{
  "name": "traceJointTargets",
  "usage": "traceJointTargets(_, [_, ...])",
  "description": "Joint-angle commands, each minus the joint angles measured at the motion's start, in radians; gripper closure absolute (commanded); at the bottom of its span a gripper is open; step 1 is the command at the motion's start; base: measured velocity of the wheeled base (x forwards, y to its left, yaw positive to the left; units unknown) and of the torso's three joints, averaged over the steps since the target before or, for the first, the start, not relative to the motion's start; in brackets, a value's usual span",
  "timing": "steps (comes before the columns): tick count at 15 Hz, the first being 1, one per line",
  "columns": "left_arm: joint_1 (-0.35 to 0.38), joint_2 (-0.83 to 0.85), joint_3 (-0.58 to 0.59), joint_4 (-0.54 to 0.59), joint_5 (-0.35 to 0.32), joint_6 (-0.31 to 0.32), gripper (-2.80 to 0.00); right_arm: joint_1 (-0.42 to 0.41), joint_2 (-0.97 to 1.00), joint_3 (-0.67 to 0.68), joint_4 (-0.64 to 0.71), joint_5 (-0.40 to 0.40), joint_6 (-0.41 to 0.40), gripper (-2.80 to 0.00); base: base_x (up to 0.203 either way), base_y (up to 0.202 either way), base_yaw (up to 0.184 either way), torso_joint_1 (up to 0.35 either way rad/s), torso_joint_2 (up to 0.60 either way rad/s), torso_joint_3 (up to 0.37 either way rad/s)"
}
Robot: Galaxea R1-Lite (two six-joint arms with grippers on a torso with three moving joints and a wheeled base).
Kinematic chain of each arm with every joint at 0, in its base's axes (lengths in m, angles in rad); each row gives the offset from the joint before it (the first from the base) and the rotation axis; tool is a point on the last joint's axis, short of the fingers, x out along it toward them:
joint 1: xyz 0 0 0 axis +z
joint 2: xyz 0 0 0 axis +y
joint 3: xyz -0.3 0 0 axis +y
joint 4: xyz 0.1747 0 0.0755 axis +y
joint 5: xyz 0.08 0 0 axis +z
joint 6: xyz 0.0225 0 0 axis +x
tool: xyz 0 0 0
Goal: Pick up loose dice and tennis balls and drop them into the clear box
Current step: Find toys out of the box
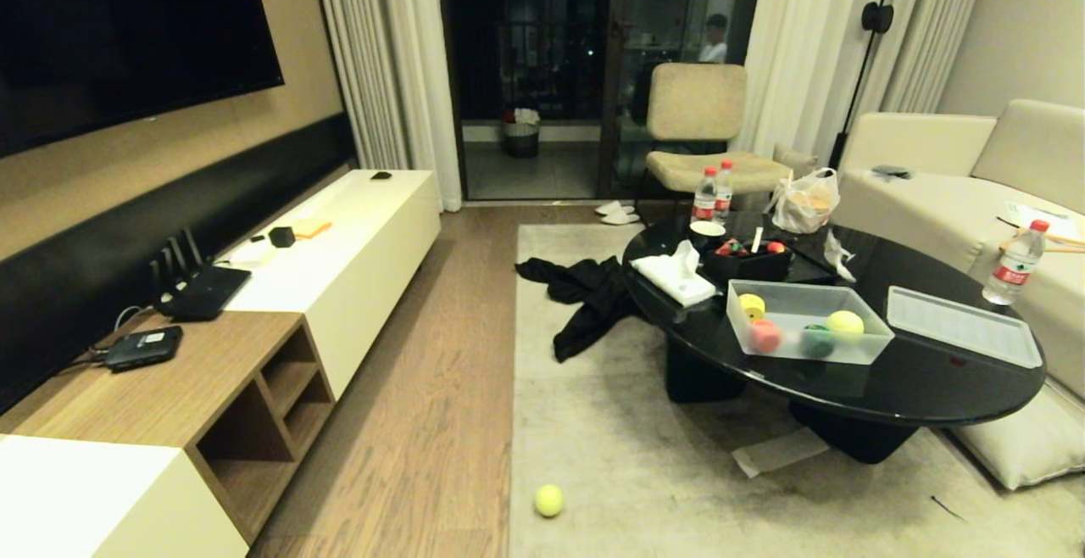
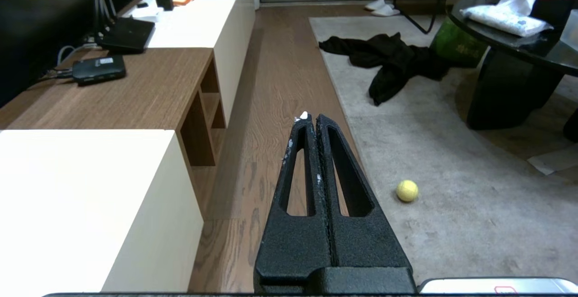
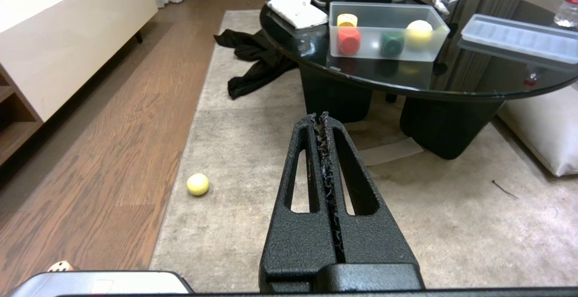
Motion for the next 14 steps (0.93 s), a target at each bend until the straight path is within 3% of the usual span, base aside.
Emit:
traceJointTargets(1, [0.000, 0.001, 0.002, 0.000, 0.000, 0.000, 0.00, 0.000, 0.000, 0.002, 0.000, -0.001, 0.000, 0.00, 0.000, 0.000, 0.000, -0.002, 0.00, -0.111])
traceJointTargets(14, [0.000, 0.001, 0.002, 0.000, 0.000, -0.002, 0.00, 0.000, 0.000, 0.001, 0.000, -0.001, -0.002, 0.00, 0.000, 0.000, 0.000, 0.002, 0.00, -0.189])
